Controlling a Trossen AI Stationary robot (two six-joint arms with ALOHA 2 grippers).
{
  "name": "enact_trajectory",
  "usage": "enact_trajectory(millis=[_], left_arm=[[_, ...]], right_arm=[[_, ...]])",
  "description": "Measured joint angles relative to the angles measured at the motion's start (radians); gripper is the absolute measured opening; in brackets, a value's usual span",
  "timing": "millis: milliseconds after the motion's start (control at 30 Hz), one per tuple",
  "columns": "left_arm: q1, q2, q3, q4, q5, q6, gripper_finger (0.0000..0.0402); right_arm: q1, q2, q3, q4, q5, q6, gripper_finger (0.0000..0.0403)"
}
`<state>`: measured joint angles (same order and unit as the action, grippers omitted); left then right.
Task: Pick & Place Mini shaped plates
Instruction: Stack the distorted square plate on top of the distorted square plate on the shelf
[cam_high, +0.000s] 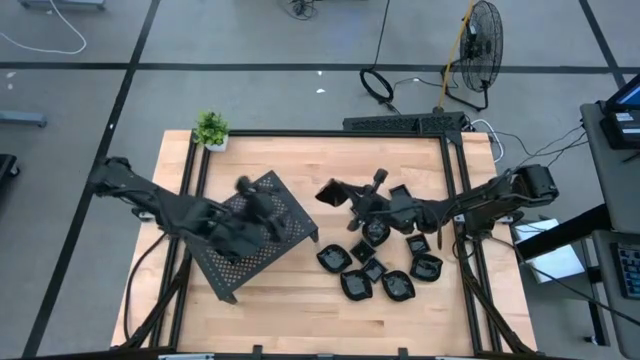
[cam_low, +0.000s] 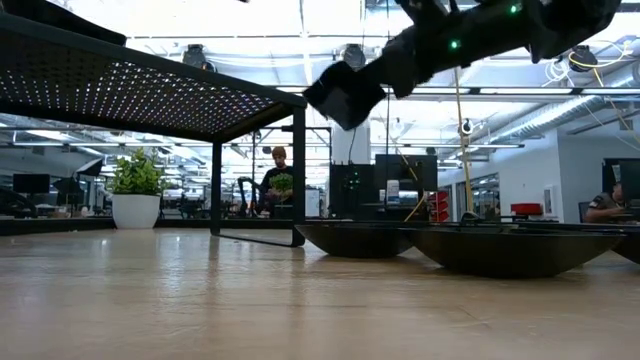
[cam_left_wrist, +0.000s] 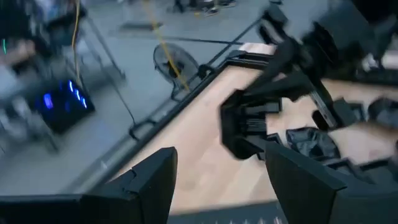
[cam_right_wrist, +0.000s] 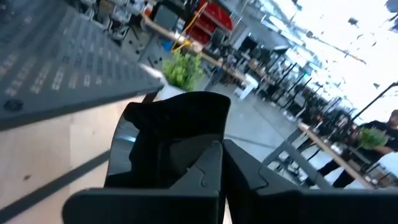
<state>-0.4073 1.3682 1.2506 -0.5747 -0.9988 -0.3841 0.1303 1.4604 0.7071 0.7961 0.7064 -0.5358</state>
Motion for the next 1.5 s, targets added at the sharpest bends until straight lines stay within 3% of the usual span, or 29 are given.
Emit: enact_trajectory(millis=[100, 233, 533, 833, 967, 1100, 1133, 1200, 1367, 1500], left_arm=[[0.032, 0.074, 0.000, 0.138, 0.004, 0.187, 0.0244], [0.075, 0.153, 0.000, 0.223, 0.005, 0.274, 0.0244], [0.171, 0.242, -0.001, 0.314, 0.056, 0.301, 0.0243], [0.217, 0.249, -0.001, 0.315, 0.105, 0.274, 0.0239], [0.228, 0.248, -0.001, 0.315, 0.093, 0.270, 0.0183], [0.236, 0.248, -0.001, 0.317, 0.097, 0.272, 0.0069], [0.237, 0.248, -0.001, 0.317, 0.101, 0.274, 0.0038], [0.236, 0.248, -0.002, 0.316, 0.107, 0.274, 0.0015], [0.237, 0.249, -0.002, 0.330, 0.076, 0.282, 0.0024], [0.232, 0.221, 0.020, 0.262, 0.026, 0.294, 0.0006]], right_arm=[[0.003, 0.004, 0.000, 0.038, 0.000, -0.030, 0.0000], [0.005, 0.006, 0.000, 0.077, 0.000, -0.059, 0.0000], [0.049, 0.005, 0.000, 0.171, -0.001, -0.135, 0.0000], [0.069, 0.005, 0.000, 0.180, -0.030, -0.139, 0.0000], [0.068, 0.005, 0.000, 0.180, -0.030, -0.132, 0.0000], [0.068, 0.005, 0.000, 0.166, -0.032, -0.112, 0.0007], [0.068, 0.005, 0.000, 0.148, -0.039, -0.101, 0.0015], [0.066, 0.005, 0.000, 0.112, -0.057, -0.061, 0.0042], [0.067, 0.004, 0.001, 0.051, -0.055, 0.070, 0.0155], [0.078, 0.004, 0.001, 0.021, -0.052, 0.148, 0.0243]])
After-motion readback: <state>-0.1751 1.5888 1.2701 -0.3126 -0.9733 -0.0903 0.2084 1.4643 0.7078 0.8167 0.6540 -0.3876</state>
